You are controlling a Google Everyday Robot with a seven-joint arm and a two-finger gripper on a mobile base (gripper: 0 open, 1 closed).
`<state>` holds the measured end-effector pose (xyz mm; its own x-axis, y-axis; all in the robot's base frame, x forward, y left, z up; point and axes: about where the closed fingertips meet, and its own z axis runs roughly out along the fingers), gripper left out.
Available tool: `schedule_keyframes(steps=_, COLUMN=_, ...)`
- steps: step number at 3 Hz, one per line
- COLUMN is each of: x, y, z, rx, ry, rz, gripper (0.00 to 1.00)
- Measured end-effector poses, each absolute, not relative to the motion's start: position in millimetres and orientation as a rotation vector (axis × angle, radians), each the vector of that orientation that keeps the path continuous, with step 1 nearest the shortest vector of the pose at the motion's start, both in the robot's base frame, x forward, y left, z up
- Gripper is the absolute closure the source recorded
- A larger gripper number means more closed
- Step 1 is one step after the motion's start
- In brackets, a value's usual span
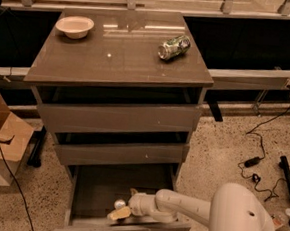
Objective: Pick redbull can from bottom drawer and place on counter
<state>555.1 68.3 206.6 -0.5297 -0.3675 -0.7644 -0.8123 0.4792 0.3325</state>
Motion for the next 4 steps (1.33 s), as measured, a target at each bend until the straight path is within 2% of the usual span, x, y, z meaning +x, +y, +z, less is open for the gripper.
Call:
schedule_keyframes(steps=1, x=548.3, y=72.3, z=186.7, rx=-0.956, ry=2.132, rz=0.95, gripper=0.0)
schedule_keyframes(steps=2, x=545.9, y=73.6, z=180.7, rx=-0.924, ry=2.137, rz=0.973, gripper=0.19)
schedule_keyframes(steps=4, x=549.4, y=79.6, z=210.7, rx=-0.834, ry=2.075, rz=0.97, gripper=0.66)
